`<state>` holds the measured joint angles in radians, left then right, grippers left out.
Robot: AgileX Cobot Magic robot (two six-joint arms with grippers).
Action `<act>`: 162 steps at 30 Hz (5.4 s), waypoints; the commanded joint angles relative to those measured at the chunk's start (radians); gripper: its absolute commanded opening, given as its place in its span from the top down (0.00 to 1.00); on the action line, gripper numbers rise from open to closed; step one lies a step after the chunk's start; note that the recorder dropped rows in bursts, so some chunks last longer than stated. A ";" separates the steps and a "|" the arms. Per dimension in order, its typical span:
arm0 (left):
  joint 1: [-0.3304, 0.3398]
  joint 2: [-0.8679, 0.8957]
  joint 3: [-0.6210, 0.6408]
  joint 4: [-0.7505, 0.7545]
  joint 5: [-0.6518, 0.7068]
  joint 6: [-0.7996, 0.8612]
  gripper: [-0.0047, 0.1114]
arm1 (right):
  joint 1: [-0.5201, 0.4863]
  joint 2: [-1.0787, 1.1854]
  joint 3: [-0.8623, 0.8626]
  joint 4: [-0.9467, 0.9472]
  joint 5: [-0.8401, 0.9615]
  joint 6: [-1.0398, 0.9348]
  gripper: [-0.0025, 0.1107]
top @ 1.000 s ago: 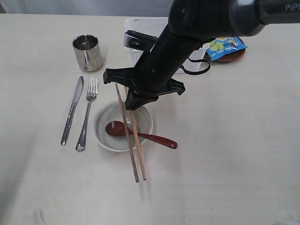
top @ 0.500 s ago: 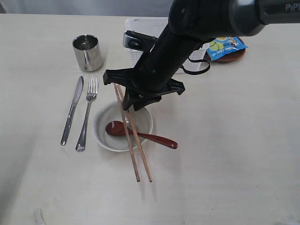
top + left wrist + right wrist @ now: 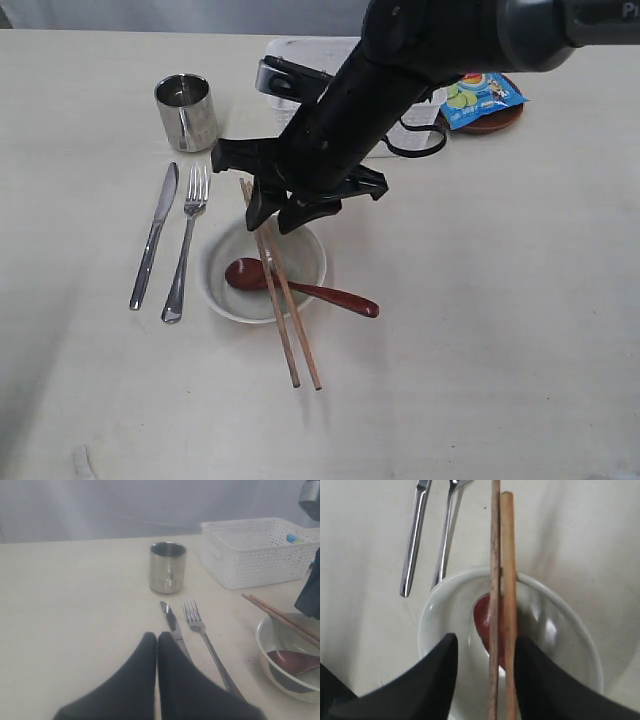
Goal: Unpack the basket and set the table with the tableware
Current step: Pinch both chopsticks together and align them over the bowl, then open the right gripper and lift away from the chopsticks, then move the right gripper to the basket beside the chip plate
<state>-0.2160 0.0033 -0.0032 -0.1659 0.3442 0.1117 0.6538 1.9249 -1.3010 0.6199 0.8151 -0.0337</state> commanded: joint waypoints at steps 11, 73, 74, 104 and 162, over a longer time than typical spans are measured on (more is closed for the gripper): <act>-0.006 -0.003 0.003 0.002 -0.002 -0.001 0.96 | 0.076 -0.037 0.000 -0.177 0.054 0.066 0.65; -0.006 -0.003 0.003 0.002 -0.002 -0.001 0.96 | 0.107 -0.002 0.000 -0.152 -0.100 0.099 0.65; -0.006 -0.003 0.003 0.002 -0.002 -0.001 0.96 | 0.107 -0.010 0.000 -0.152 -0.100 0.092 0.65; -0.006 -0.003 0.003 0.002 -0.002 -0.003 0.96 | -0.195 -0.204 0.000 -0.465 -0.332 -0.619 0.65; -0.006 -0.003 0.003 0.002 -0.002 -0.003 0.96 | -0.825 0.192 -0.324 -0.516 -0.216 -0.182 0.98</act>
<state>-0.2160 0.0033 -0.0032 -0.1659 0.3442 0.1117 -0.1675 2.0911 -1.6190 0.1067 0.6174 -0.2194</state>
